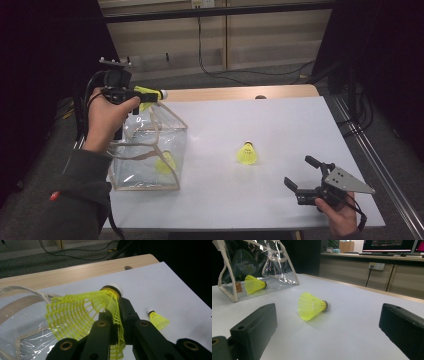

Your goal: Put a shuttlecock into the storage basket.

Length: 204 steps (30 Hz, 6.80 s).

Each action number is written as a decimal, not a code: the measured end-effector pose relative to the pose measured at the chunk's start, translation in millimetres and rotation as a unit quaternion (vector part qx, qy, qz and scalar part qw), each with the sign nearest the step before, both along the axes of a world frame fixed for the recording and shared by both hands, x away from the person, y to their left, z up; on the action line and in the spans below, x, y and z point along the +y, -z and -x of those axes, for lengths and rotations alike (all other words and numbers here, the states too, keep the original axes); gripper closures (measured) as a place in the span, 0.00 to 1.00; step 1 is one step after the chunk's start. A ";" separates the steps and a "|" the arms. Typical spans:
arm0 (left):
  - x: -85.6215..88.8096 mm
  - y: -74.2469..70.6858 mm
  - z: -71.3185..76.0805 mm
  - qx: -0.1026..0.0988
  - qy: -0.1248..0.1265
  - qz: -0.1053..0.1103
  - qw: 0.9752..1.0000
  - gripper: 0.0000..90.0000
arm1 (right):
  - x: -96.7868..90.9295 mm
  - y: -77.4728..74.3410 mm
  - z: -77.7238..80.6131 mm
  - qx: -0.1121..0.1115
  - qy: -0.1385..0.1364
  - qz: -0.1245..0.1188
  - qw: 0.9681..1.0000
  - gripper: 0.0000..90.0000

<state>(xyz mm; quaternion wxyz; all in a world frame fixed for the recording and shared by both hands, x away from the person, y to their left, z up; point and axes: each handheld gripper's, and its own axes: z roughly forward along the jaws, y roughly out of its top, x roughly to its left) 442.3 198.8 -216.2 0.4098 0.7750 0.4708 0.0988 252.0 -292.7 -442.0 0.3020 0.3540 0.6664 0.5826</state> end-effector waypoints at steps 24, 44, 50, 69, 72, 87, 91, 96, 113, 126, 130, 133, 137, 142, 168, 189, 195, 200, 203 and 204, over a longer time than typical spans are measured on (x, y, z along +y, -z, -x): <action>13.7 1.5 -2.9 -0.001 -0.025 -0.006 1.000 0.97 | 0.1 0.1 -0.1 0.001 0.001 0.000 1.000 0.02; 25.5 2.6 -4.6 -0.004 -0.047 -0.012 0.999 0.97 | 0.1 0.0 0.0 0.000 0.000 0.000 1.000 0.02; 28.5 3.5 -5.5 -0.005 -0.055 -0.014 0.998 0.97 | 0.1 0.0 0.1 0.000 0.000 0.000 1.000 0.02; 36.6 11.8 -9.7 -0.006 -0.084 -0.024 0.996 0.97 | -0.3 0.0 0.1 -0.001 0.000 0.001 1.000 0.02; 37.3 13.8 -9.9 -0.004 -0.088 -0.031 0.996 0.96 | 0.0 -0.1 0.1 0.000 0.001 0.001 1.000 0.02; 43.7 21.8 -13.5 0.000 -0.111 -0.032 0.993 0.96 | 0.1 -0.1 0.3 0.000 0.001 0.000 1.000 0.02; 42.9 23.2 -13.9 0.002 -0.113 -0.029 0.993 0.96 | -0.1 -0.2 0.4 0.000 0.000 0.000 1.000 0.02; 42.2 24.5 -14.8 0.002 -0.117 -0.032 0.993 0.96 | 0.0 -0.2 0.5 0.000 0.000 0.000 1.000 0.02; 44.8 29.8 -18.1 0.006 -0.131 -0.039 0.991 0.96 | -0.1 -0.2 0.5 0.000 0.000 0.000 1.000 0.02; 42.7 38.9 -25.9 0.015 -0.146 -0.043 0.988 0.96 | -0.1 -0.2 0.8 0.000 -0.002 0.000 1.000 0.02; 42.6 41.9 -29.2 0.020 -0.148 -0.041 0.988 0.96 | 0.6 -0.2 1.0 0.000 -0.003 -0.001 1.000 0.02; 42.1 43.5 -31.1 0.023 -0.147 -0.046 0.988 0.95 | 0.6 -0.1 1.1 0.000 -0.003 -0.002 1.000 0.02; 40.1 44.9 -31.8 0.020 -0.149 -0.046 0.988 0.89 | 0.3 -0.1 1.5 0.001 -0.002 -0.002 1.000 0.02; 36.2 43.4 -30.2 0.017 -0.146 -0.029 0.989 0.87 | -0.6 -0.2 1.5 -0.001 -0.002 -0.003 1.000 0.02; 5.9 20.0 -13.3 0.012 -0.050 0.036 0.998 0.57 | -0.8 -0.1 1.6 0.000 -0.001 -0.001 1.000 0.02; -25.1 15.3 0.1 -0.014 0.016 0.063 0.998 0.30 | -1.0 -0.3 2.0 0.000 -0.002 -0.001 1.000 0.02; -33.8 15.0 4.2 -0.027 0.039 0.068 0.997 0.25 | -0.9 -0.3 1.9 0.000 -0.001 -0.001 1.000 0.02; -41.8 16.1 7.4 -0.023 0.058 0.068 0.996 0.22 | -0.9 -0.4 2.1 0.000 -0.001 -0.001 1.000 0.02; -47.0 18.3 9.1 -0.025 0.064 0.069 0.995 0.20 | -0.8 -0.5 2.3 0.000 -0.001 -0.002 1.000 0.02; -48.2 18.8 9.3 -0.024 0.066 0.070 0.995 0.19 | -0.9 -0.5 2.2 0.000 -0.001 -0.001 1.000 0.02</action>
